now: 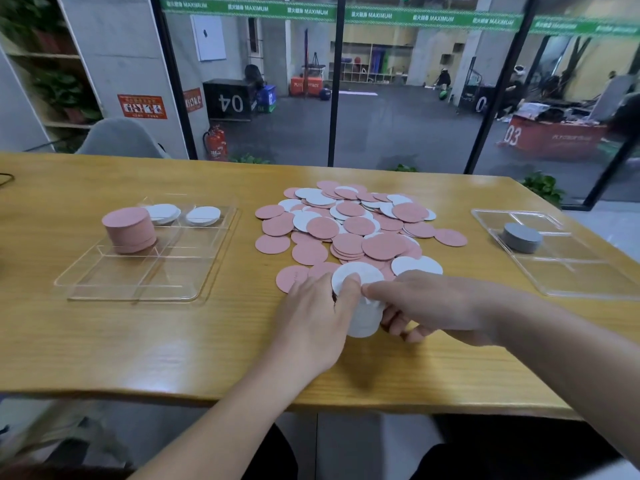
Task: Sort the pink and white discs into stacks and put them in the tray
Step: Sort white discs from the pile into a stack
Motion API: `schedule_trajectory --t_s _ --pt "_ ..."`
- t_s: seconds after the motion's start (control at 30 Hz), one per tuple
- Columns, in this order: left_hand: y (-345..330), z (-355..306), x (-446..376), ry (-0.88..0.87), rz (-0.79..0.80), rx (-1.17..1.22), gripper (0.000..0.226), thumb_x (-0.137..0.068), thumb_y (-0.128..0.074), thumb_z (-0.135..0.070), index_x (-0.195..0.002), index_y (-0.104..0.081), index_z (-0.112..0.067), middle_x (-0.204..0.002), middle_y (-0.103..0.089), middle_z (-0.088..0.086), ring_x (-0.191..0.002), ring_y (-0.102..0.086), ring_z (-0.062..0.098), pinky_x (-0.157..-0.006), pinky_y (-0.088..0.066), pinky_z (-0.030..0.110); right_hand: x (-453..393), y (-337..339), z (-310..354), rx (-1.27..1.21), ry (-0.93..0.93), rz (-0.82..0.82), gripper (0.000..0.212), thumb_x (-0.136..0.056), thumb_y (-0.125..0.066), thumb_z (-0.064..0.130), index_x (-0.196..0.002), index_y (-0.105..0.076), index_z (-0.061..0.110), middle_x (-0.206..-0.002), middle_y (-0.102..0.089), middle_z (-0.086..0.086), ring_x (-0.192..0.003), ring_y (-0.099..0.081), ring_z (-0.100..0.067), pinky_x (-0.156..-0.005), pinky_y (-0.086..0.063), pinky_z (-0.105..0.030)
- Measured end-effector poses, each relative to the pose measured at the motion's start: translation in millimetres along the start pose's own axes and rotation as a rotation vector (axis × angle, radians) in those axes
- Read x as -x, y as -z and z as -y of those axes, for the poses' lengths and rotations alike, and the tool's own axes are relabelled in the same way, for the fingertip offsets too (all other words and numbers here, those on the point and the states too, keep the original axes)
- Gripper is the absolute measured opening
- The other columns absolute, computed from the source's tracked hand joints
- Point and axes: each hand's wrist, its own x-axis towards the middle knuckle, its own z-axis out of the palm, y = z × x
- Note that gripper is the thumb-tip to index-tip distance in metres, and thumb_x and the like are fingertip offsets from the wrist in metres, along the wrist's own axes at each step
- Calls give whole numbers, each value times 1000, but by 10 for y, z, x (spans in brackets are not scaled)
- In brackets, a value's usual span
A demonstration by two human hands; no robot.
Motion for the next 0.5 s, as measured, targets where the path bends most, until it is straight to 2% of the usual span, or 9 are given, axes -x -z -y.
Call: schedule_trajectory --t_s 0.07,0.17,0.27,0.43,0.5 --pt "1 -10 25 11 -9 -7 56 -108 -25 -66 -78 -51 -26 -81 -56 -6 -92 -55 24 -82 -51 52 -10 9 2 -40 -10 9 46 -94 -64 61 -111 -77 20 -102 -71 2 -84 -64 -15 -76 -54 -30" --pt "-1 -15 54 15 -6 -20 56 -108 -23 -67 -80 -51 -27 -84 -56 -8 -95 -54 23 -85 -50 50 -21 39 1 -123 -28 43 38 -91 -72 55 -101 -77 19 -93 -66 2 -80 -57 -17 -75 -45 -33" --pt "6 13 66 25 16 -21 60 -106 -20 -68 -88 -58 -26 -92 -60 -8 -103 -55 23 -94 -51 50 -43 35 -13 -155 -33 63 36 -85 -78 53 -101 -78 21 -92 -61 3 -82 -52 -18 -72 -38 -33" --pt "68 14 150 11 49 -32 57 -109 -22 -65 -105 -65 -28 -102 -63 -10 -108 -54 20 -102 -48 47 -58 8 -8 -119 3 62 62 -74 -80 57 -121 -79 16 -103 -63 6 -89 -51 -16 -77 -35 -37" --pt "91 4 177 13 62 -29 52 -112 -25 -60 -114 -66 -29 -108 -64 -12 -111 -54 18 -104 -47 46 -40 20 30 -89 10 69 65 -72 -79 57 -121 -80 14 -105 -69 5 -89 -56 -16 -79 -37 -37"
